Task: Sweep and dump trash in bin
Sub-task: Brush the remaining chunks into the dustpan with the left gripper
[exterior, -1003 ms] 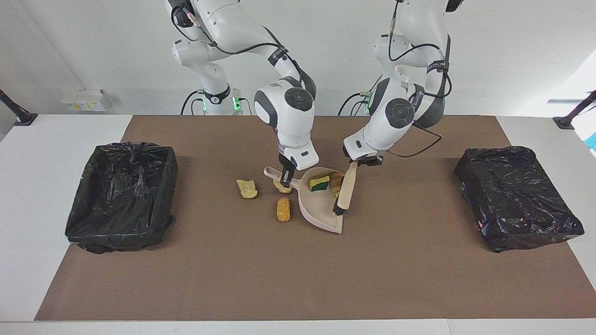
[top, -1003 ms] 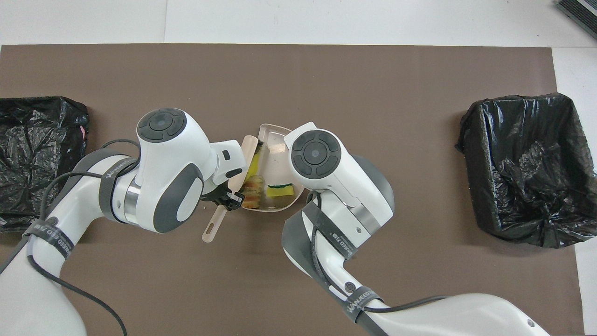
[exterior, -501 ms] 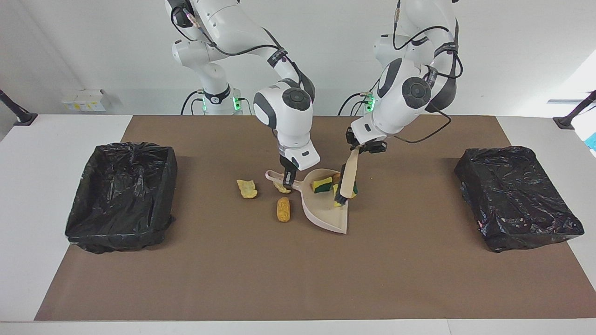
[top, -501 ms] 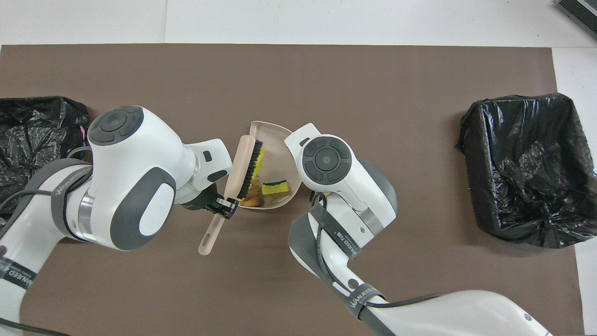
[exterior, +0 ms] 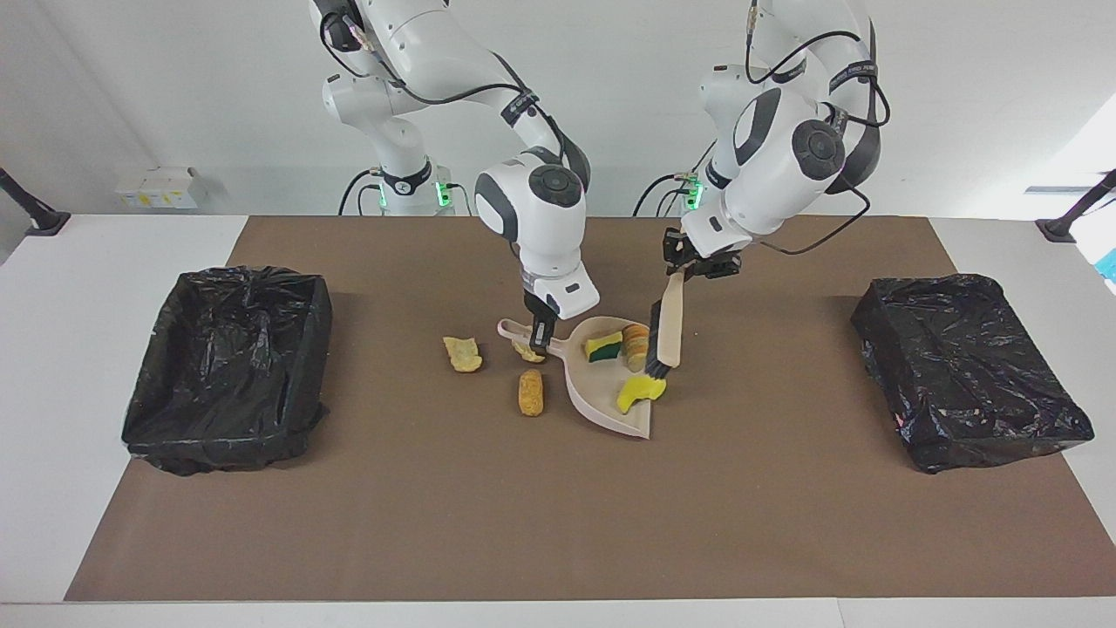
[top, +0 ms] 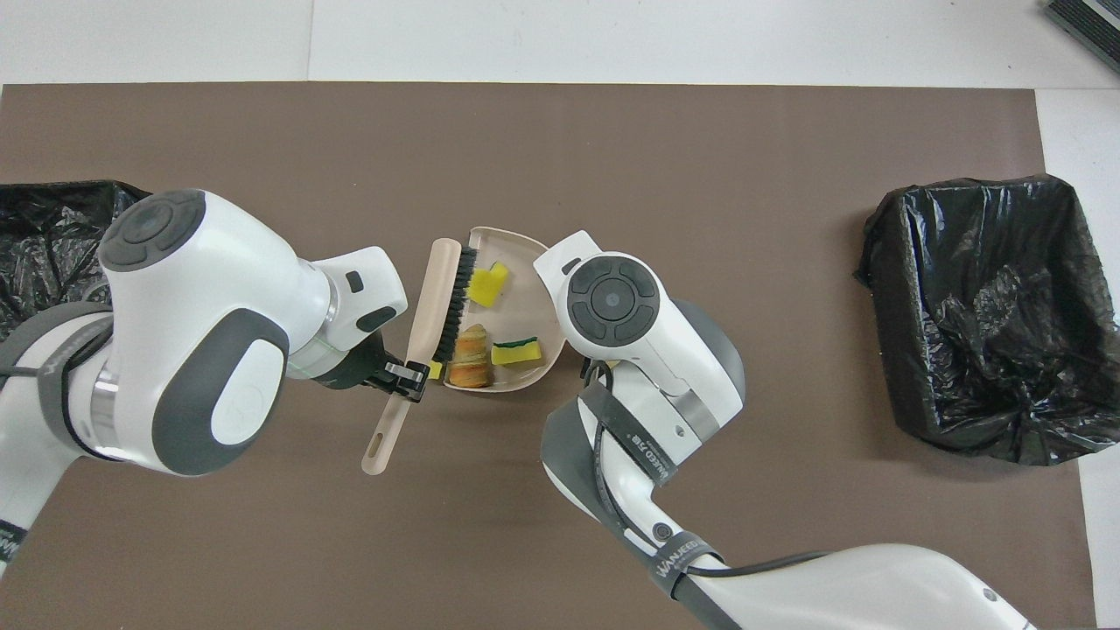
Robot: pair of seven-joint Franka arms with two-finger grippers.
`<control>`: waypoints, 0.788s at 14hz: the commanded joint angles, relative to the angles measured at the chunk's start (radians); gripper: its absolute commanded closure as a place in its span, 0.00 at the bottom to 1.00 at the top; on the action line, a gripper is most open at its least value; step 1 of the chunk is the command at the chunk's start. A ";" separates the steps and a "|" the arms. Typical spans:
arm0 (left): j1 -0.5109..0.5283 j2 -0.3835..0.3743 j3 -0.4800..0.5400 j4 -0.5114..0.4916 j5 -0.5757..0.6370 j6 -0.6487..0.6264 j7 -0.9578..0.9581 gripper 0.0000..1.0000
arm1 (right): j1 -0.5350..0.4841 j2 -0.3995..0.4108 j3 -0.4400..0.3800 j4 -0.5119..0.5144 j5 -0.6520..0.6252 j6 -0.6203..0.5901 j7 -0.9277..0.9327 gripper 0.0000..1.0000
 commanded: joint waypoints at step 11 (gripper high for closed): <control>-0.063 -0.014 -0.010 -0.307 0.021 0.295 -0.315 1.00 | 0.010 -0.021 0.004 -0.006 -0.049 -0.066 -0.089 1.00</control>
